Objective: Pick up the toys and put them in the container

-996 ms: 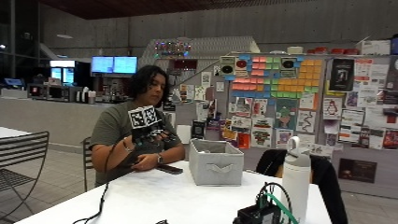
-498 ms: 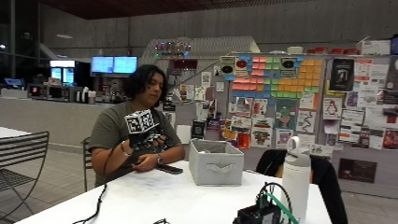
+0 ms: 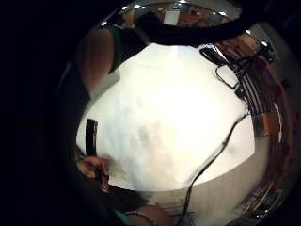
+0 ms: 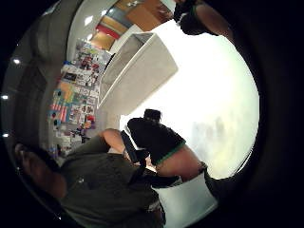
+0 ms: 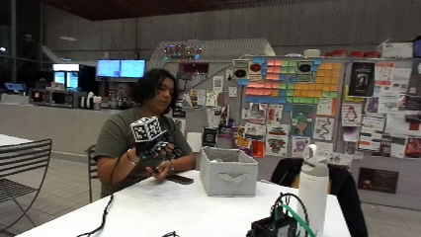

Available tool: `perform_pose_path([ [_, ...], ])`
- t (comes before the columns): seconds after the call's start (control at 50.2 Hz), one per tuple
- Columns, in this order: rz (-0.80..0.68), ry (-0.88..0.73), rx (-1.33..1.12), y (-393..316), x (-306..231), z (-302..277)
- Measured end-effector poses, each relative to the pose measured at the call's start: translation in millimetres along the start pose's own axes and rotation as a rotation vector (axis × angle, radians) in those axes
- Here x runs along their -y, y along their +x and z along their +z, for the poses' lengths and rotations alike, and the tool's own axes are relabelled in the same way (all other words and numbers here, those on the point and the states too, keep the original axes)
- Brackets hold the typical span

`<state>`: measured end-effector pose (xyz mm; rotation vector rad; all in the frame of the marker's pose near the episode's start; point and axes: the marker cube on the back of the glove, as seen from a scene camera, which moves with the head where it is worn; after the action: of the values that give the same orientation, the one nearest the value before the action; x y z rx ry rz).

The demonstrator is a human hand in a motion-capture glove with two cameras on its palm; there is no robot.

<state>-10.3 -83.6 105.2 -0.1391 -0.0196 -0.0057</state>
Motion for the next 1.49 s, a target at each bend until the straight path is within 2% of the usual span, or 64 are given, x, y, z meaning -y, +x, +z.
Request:
perform_pose_path([
  [0.498, -0.009, -0.032, 0.076, -5, -1, 5],
  [0.657, -0.011, -0.027, 0.014, -5, -2, 3],
  [0.817, -0.013, -0.028, 0.072, -8, -3, 2],
  [1.494, 0.011, -0.021, 0.015, -10, -8, -6],
])
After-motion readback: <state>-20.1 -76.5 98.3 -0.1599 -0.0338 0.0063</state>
